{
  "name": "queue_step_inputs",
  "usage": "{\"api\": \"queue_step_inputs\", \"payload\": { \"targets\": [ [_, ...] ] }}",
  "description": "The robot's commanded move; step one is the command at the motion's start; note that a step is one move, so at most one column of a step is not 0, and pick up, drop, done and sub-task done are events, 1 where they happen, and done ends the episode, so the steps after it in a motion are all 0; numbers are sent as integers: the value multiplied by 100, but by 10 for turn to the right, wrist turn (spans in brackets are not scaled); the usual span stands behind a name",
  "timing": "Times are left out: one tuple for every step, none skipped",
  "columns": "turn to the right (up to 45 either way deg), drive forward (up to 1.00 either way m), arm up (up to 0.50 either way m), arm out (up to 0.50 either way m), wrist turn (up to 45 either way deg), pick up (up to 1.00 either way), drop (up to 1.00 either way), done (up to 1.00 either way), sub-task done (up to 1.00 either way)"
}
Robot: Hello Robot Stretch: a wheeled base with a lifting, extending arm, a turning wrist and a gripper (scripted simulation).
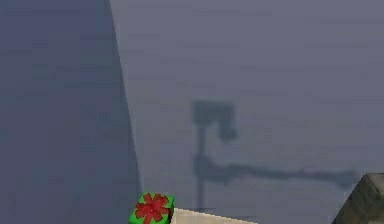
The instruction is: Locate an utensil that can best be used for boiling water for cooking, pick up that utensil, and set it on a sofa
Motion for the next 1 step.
{"api": "queue_step_inputs", "payload": {
  "targets": [
    [0, 0, 0, 0, 0, 0, 0, 100, 0]
  ]
}}
